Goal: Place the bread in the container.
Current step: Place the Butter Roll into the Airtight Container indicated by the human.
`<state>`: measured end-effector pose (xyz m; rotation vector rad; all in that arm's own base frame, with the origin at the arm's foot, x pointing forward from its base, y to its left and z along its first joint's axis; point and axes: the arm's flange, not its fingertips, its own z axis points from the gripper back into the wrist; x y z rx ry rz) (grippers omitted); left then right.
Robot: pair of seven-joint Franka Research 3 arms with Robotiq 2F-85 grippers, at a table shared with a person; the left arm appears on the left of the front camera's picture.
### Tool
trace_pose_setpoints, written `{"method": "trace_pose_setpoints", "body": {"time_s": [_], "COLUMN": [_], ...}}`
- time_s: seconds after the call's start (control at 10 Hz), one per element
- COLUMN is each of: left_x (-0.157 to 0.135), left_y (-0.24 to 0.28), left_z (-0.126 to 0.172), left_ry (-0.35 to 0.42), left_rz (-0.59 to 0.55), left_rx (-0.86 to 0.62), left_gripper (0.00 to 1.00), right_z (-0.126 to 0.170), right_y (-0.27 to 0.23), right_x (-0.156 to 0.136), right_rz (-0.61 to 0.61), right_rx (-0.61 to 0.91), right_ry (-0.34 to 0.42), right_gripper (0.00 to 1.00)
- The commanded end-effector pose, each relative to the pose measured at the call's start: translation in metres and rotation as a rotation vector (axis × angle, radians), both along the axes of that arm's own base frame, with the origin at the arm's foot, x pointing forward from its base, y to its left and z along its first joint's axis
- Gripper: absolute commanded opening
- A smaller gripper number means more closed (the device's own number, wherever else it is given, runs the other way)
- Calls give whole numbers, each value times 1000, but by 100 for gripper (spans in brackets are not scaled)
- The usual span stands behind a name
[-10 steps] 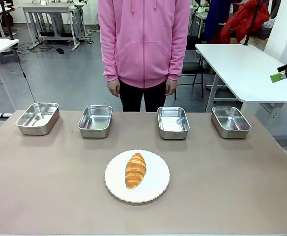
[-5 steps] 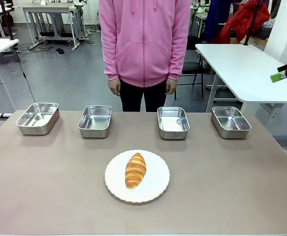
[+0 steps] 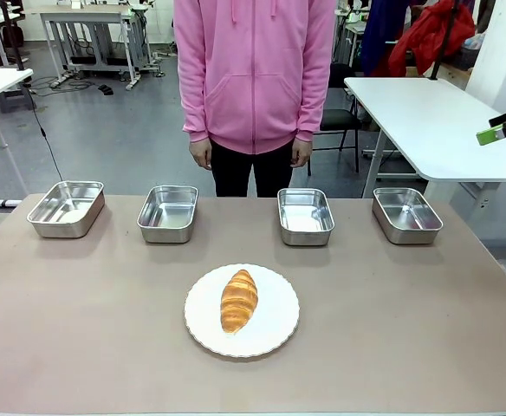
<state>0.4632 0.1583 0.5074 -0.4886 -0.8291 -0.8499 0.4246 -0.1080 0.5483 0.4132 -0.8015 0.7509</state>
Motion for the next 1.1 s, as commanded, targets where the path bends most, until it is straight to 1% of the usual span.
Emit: {"method": "trace_pose_setpoints", "body": {"time_s": [0.0,1.0], "left_x": [0,0], "left_y": [-1,-1], "left_z": [1,1], "left_ry": [-2,-2], "left_rz": [-1,-1], "left_rx": [4,4], "left_gripper": [100,100], "right_z": [0,0], "right_y": [0,0], "right_x": [1,1], "right_rz": [5,5], "right_rx": [10,10], "right_ry": [-7,-7], "right_gripper": [100,100]}}
